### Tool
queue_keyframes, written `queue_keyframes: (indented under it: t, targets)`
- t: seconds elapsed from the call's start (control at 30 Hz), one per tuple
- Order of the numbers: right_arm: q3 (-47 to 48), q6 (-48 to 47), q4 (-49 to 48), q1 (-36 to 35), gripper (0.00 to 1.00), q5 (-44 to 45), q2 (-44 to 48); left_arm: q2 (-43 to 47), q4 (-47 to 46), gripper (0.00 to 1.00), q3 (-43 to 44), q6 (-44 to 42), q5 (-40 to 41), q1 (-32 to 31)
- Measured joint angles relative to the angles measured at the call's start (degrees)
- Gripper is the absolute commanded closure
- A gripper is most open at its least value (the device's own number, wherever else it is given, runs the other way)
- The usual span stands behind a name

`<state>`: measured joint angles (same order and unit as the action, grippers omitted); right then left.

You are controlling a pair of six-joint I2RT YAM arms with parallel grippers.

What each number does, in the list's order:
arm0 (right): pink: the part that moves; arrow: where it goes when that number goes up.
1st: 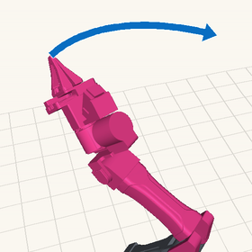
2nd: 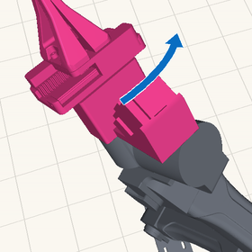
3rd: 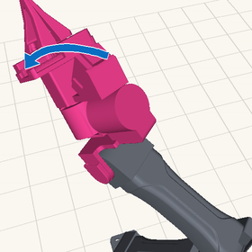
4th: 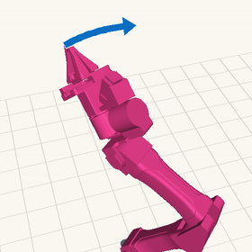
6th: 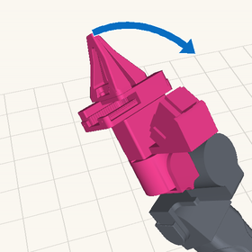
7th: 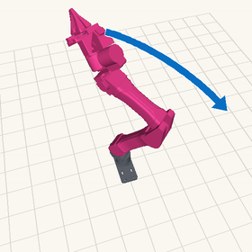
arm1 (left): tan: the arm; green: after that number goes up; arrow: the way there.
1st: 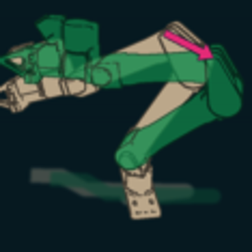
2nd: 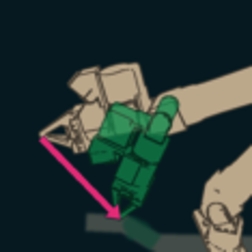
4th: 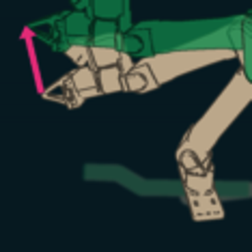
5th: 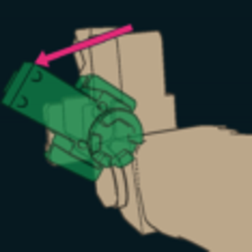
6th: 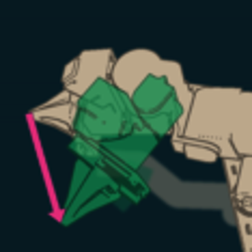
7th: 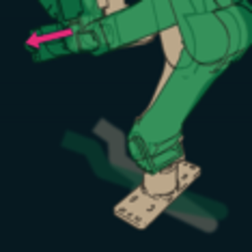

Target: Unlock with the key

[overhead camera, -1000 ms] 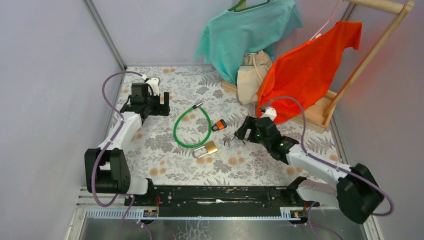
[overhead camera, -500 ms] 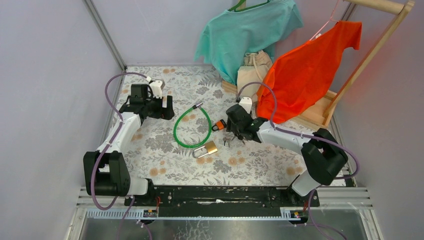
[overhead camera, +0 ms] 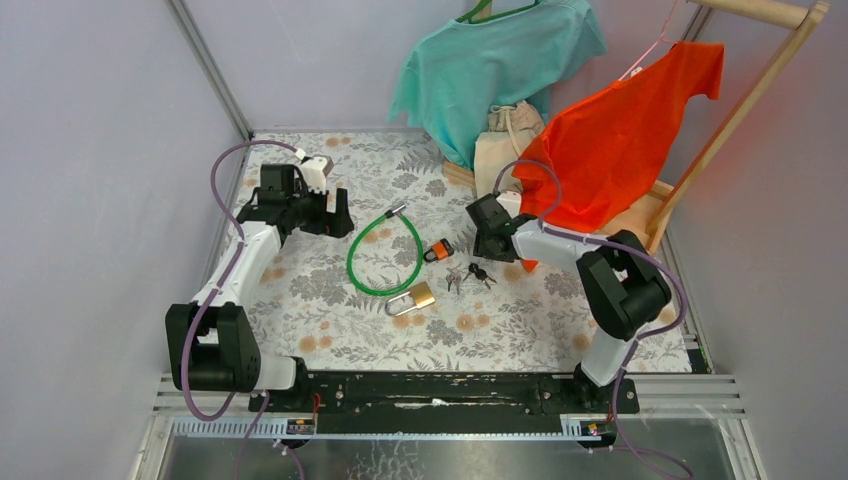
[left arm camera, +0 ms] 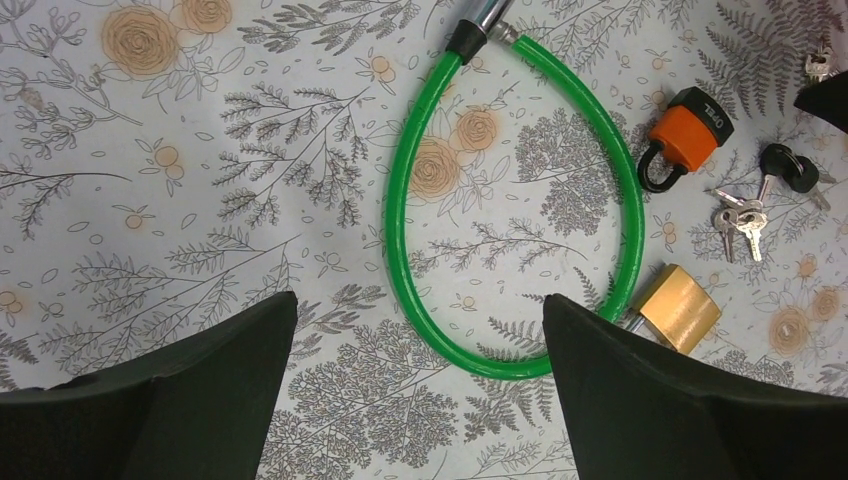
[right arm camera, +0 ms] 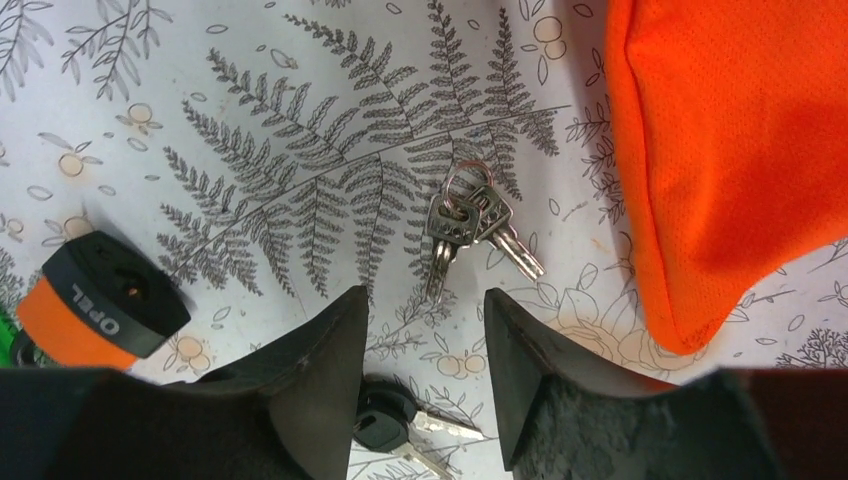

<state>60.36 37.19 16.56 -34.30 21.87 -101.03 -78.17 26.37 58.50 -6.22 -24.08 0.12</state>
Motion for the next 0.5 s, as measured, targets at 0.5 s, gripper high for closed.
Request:
queue_keyframes:
  t: [0.5]
  targets:
    - [6.45,2.80,4.59,2.08,0.54,0.07,-5.99,-1.60,1.18,0.00,2.21,-0.28,-1.57,0.00]
